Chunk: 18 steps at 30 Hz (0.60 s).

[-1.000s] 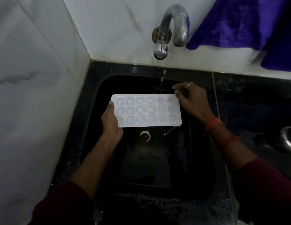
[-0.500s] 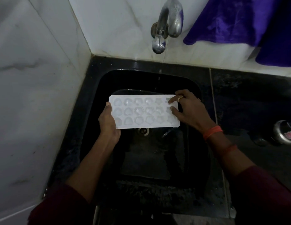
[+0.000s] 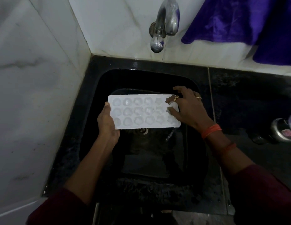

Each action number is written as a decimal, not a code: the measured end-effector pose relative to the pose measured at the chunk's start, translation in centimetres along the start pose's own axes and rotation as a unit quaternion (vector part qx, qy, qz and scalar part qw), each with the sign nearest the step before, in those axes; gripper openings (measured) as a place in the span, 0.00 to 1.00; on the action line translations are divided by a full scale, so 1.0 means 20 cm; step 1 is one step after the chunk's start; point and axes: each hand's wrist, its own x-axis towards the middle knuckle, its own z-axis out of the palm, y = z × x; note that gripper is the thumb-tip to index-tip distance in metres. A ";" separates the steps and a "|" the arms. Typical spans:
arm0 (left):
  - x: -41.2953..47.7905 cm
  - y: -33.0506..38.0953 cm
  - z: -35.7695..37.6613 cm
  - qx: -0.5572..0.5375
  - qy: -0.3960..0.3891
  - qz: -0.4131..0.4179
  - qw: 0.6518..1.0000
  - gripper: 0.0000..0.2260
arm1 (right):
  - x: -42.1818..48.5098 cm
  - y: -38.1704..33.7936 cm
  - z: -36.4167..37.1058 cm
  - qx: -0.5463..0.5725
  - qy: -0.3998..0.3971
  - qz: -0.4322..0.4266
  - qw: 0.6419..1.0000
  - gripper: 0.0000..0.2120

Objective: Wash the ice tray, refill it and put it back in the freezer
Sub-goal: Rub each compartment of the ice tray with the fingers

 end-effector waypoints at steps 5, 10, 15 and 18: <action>-0.01 0.01 0.00 0.001 0.003 0.000 1.000 0.20 | -0.01 0.01 0.00 -0.045 -0.012 -0.001 0.999 0.17; -0.01 0.02 0.00 0.003 0.002 0.005 1.000 0.20 | 0.00 0.00 -0.02 0.021 0.004 0.016 1.000 0.15; -0.01 0.03 -0.01 0.005 0.001 0.005 1.000 0.20 | 0.00 -0.02 -0.02 -0.051 -0.032 -0.001 0.998 0.17; -0.01 0.02 -0.01 0.003 0.000 0.003 1.000 0.20 | 0.00 -0.02 -0.02 -0.060 -0.022 -0.005 0.998 0.20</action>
